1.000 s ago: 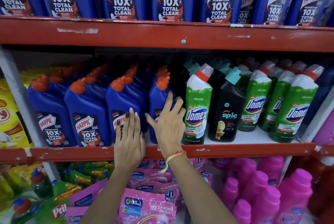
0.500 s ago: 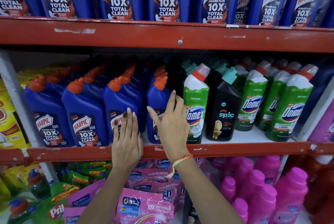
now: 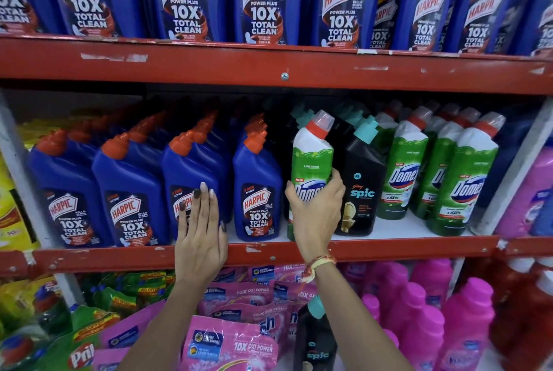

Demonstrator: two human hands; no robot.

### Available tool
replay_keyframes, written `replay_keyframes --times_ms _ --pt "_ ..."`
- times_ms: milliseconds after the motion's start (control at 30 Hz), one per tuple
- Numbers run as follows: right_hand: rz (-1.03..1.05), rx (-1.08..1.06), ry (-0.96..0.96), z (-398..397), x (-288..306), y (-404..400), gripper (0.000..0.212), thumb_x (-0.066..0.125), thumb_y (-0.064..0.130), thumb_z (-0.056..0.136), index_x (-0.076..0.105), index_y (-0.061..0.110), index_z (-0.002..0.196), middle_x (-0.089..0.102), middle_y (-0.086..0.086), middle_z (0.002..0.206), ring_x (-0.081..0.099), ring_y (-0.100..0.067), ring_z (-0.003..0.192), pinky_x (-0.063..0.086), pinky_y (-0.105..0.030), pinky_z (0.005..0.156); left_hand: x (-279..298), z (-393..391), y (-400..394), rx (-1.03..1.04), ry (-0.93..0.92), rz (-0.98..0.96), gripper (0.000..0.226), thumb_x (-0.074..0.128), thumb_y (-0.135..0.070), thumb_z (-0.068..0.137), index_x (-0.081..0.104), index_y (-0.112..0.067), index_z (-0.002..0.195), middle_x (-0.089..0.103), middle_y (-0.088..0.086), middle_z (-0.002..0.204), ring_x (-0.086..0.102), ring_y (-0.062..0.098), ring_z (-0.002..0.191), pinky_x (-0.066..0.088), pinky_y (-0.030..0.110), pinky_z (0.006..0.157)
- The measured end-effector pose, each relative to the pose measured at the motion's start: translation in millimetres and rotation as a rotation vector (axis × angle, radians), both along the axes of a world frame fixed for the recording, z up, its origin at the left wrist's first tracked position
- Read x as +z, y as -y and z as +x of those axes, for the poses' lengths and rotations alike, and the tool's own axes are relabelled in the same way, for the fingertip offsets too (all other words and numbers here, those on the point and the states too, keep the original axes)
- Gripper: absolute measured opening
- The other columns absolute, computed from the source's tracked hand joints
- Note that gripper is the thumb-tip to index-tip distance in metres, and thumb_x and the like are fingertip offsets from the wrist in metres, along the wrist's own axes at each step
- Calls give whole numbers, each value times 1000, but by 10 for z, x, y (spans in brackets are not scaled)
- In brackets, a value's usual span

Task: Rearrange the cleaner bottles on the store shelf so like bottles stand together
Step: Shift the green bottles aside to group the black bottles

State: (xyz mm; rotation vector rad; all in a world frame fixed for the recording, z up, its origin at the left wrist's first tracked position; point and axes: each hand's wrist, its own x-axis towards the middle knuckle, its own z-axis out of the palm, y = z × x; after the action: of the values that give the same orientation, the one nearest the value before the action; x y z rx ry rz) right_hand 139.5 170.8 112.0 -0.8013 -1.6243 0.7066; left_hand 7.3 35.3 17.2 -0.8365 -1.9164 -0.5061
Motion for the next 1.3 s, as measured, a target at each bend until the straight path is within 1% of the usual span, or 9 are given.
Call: replay_keyframes --times_ms 133,233,400,500,567,800,1000,1200,1300 --pt "37 33 5 53 -18 -83 77 78 42 73 43 9 133 54 -9 119 57 -29 105 41 -33 79 12 4 10 0 15 -8 63 28 -24 98 17 4 154 3 13 166 4 24 154 4 42 125" --pt "86 31 -8 165 -14 -119 78 78 46 73 44 12 134 57 -6 121 57 -24 104 31 -21 76 3 3 16 -6 21 -10 64 28 -24 98 16 3 155 3 14 166 4 24 154 5 43 125" --pt "167 11 -95 493 138 -275 79 80 49 68 48 13 131 61 -5 118 60 -21 103 44 -27 82 -10 -2 16 -11 28 -9 64 27 -25 99 14 3 155 4 14 166 6 26 154 8 45 124" --pt "159 -17 -125 732 229 -470 80 81 50 67 50 12 131 65 -6 118 62 -23 105 51 -40 91 -12 -3 6 -11 24 -8 64 27 -25 99 13 2 155 4 15 166 6 26 154 9 46 123" --pt "150 -28 -128 871 265 -623 80 82 49 67 51 11 131 67 -6 117 64 -24 104 52 -45 91 -13 -1 5 -9 24 -5 64 27 -25 99 14 3 155 5 15 166 7 26 154 8 46 124" --pt "114 -110 -94 1151 229 -1128 75 83 37 68 51 8 129 67 -10 115 64 -28 102 52 -45 90 -11 9 -2 -15 25 4 65 28 -25 99 14 3 156 6 15 166 9 27 153 8 45 124" --pt "50 -137 -38 1126 203 -1475 76 83 34 69 49 6 131 67 -13 114 62 -31 100 51 -46 87 -1 24 -3 -5 23 -7 64 27 -28 99 17 5 154 3 15 166 6 26 154 5 44 124" --pt "-15 -134 -28 1078 64 -1665 73 84 29 69 52 3 129 67 -18 113 62 -35 102 50 -47 90 -1 31 -11 9 17 -4 62 21 -30 103 19 6 153 15 22 162 8 27 153 8 45 124" --pt "-20 -134 -27 1064 51 -1710 75 84 31 69 51 2 130 67 -18 114 62 -35 102 50 -47 90 -12 26 -15 8 7 -3 61 20 -30 103 18 6 153 14 21 163 8 28 153 8 46 124"
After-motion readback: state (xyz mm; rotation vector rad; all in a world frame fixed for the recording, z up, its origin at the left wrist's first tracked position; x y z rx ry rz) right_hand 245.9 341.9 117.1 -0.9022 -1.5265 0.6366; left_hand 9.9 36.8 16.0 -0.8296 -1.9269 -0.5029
